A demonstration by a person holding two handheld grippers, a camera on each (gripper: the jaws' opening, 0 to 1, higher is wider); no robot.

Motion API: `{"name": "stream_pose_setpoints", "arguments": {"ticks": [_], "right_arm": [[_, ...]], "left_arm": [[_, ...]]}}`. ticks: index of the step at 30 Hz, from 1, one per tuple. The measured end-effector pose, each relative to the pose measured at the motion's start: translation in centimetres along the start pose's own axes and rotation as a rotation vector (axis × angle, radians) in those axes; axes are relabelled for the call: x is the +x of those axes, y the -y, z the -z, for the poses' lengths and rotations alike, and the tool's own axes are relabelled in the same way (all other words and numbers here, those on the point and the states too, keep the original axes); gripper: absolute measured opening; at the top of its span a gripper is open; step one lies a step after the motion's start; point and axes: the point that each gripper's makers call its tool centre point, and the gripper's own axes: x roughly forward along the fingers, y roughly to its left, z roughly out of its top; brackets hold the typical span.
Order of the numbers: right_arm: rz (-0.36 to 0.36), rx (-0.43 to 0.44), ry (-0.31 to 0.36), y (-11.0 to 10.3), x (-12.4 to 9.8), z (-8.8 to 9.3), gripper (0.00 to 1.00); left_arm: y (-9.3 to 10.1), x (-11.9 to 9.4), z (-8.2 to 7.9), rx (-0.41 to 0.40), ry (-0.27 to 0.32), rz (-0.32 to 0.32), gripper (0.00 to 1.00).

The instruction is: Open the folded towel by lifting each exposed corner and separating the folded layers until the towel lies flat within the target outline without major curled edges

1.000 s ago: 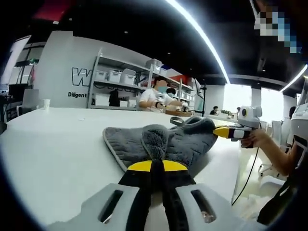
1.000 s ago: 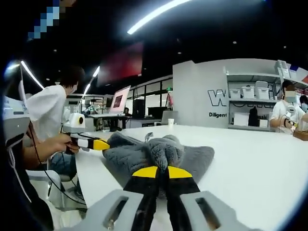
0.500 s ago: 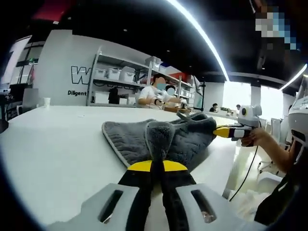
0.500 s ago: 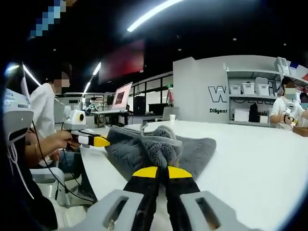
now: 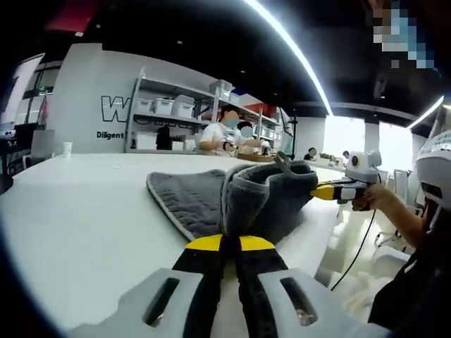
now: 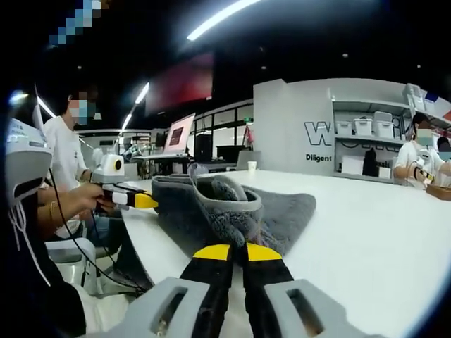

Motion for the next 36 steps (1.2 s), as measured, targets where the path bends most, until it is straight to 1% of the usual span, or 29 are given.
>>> {"name": "stream_pose_setpoints", "arguments": {"ticks": [9,11,13,15,17,18,19,22,25,30,36], "right_arm": [[0.022,-0.025,-0.033,-0.2,-0.8,0.4,0.00],[0.031,-0.021,-0.037,-0.1,-1.2,0.5,0.00],[0.037,-0.020,-0.041,0.0,-1.5,0.6,0.00],[0.051,-0.016,-0.051,0.2,-1.7,0.8,0.00],[0.076,-0.029,-0.055,0.5,-2.2,0.7,0.00],[0.084,-0.029,-0.053,0.6,-2.5,0.7,0.00],[0.102,-0.022,-0.041,1.0,-2.8,0.5,0.00],[0.120,-0.014,-0.024,1.6,-3.3,0.0,0.00],[0.128,-0.026,-0.018,1.8,-3.3,-0.5,0.00],[0.115,-0.043,0.004,1.6,-2.7,-1.7,0.00],[0.090,-0.064,0.016,1.2,-1.9,-2.5,0.00]], "left_arm": [[0.2,-0.8,0.3,0.012,-0.010,-0.007,0.06],[0.1,-1.3,0.4,0.024,-0.018,-0.016,0.05],[0.1,-1.7,0.4,0.019,-0.018,-0.019,0.05],[-0.1,-2.1,0.5,0.014,-0.020,-0.028,0.01],[-0.3,-2.4,0.6,0.013,-0.019,-0.037,0.00],[-0.6,-2.7,0.6,0.006,-0.016,-0.053,0.00],[-0.8,-2.8,0.6,0.003,-0.010,-0.061,0.00],[-1.1,-3.2,0.3,-0.015,0.003,-0.069,0.00],[-1.1,-3.3,0.1,-0.011,0.009,-0.072,0.00],[-1.0,-3.3,-0.3,-0.011,0.018,-0.069,0.00],[-0.7,-3.2,-0.7,-0.024,0.031,-0.059,0.00]]}}
